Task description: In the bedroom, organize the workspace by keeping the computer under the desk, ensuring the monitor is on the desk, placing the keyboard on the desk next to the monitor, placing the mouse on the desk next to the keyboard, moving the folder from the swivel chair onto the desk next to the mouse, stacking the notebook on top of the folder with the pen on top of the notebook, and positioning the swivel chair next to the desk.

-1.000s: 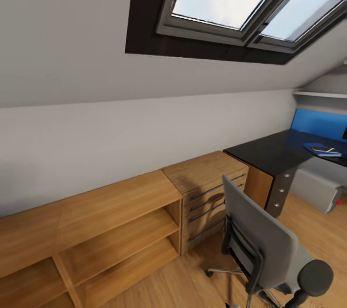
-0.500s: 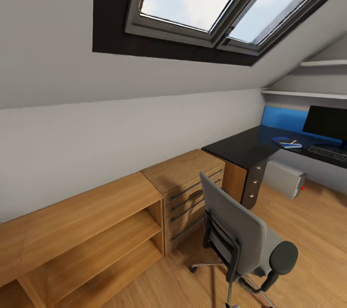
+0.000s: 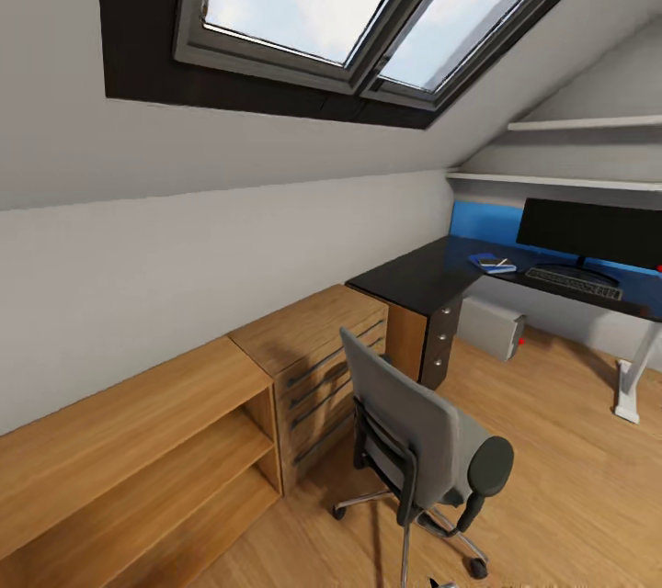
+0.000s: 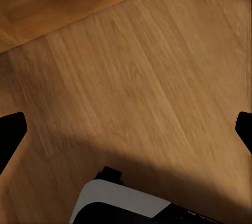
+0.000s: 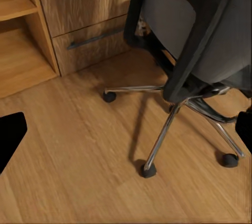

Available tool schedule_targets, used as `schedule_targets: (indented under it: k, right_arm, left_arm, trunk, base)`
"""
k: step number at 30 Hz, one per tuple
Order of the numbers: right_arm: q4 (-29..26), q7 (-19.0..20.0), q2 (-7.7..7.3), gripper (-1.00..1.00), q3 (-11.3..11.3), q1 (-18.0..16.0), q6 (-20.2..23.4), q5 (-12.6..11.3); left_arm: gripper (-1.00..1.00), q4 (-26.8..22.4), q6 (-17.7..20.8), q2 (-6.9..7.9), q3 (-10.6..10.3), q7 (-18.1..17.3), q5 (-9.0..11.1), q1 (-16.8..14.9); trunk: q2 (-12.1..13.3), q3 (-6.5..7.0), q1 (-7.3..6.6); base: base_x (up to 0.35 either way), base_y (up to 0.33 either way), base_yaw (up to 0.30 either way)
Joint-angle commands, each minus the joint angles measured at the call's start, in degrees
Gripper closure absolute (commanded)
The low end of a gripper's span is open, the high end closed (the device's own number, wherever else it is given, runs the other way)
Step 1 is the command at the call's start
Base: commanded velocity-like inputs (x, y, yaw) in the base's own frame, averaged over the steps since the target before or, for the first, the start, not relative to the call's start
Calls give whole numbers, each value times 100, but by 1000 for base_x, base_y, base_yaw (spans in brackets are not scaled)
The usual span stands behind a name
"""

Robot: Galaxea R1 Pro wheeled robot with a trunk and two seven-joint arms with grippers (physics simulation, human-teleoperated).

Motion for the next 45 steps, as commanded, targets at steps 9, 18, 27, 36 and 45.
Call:
schedule_targets:
  k: [9,18,27,36,45]
  right_arm:
    - [8,-52,1,-100,26,-7,-10,29]
    - [8,-52,1,-100,26,-7,-9,29]
    - [8,-52,1,-100,26,-7,-9,29]
    - [8,-51,1,-100,26,-7,-10,29]
    - [8,-52,1,-100,26,-7,-11,29]
  left_arm:
    - [-100,-12,-20,7,-49,40,42,-4]
    - [-100,-12,-20,7,-49,40,42,-4]
    - [-100,-11,-20,7,-49,40,42,-4]
    - [-100,-11,-20,7,-49,40,42,-4]
    - [-100,-12,-20,7,-41,40,42,-4]
  trunk:
    - [-8,12,2]
    - [-8,32,2]
    - [-8,53,2]
    - [-8,74,2]
    - [-8,96,2]
  base:
    - [0,0,-300]
    - [0,0,-300]
    - [0,0,-300]
    - [0,0,-300]
    - [0,0,-300]
